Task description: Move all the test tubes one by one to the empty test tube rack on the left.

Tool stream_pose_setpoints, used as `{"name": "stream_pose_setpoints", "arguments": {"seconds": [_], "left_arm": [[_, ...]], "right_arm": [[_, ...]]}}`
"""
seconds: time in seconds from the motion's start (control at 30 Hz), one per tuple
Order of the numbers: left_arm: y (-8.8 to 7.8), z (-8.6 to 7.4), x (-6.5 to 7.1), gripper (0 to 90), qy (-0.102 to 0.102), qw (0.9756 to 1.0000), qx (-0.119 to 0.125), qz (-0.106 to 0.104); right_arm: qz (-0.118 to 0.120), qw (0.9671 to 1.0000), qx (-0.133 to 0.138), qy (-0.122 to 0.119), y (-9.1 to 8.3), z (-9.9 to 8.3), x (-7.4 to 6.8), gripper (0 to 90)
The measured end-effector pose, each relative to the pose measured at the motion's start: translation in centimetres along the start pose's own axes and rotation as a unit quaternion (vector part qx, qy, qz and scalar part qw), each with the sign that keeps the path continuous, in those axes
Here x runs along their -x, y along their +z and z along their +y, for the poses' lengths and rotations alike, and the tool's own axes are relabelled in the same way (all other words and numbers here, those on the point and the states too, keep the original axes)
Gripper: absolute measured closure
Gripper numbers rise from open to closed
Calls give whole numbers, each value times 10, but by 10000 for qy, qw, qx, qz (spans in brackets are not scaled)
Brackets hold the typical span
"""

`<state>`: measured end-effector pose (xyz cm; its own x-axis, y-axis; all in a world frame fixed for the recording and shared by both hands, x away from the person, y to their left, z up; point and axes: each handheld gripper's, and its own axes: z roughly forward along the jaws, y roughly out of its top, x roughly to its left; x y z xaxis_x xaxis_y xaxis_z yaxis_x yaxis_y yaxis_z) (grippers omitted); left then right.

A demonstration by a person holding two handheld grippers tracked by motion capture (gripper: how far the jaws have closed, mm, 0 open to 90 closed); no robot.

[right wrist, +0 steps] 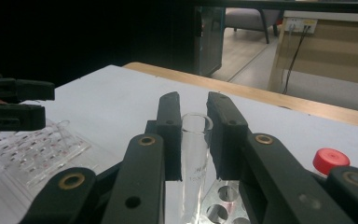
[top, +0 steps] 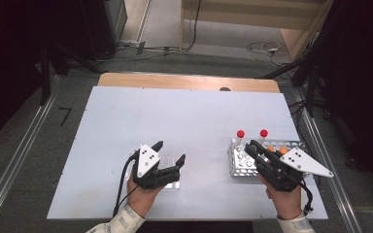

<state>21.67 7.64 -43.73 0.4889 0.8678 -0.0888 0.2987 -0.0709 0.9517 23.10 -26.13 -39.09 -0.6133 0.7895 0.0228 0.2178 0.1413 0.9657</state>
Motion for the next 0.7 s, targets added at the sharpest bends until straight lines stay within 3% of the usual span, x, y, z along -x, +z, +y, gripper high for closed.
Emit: {"name": "stream_pose_setpoints", "arguments": {"seconds": [0.4, 0.7], "left_arm": [[-3, 3, 15, 206, 135, 9996, 57, -252], [0, 7, 36, 215, 386, 9980, 32, -492]], "right_arm": [[261, 9996, -70, -92, 9, 1, -15, 735], [619, 9977, -242, -157, 30, -4, -36, 735]]}}
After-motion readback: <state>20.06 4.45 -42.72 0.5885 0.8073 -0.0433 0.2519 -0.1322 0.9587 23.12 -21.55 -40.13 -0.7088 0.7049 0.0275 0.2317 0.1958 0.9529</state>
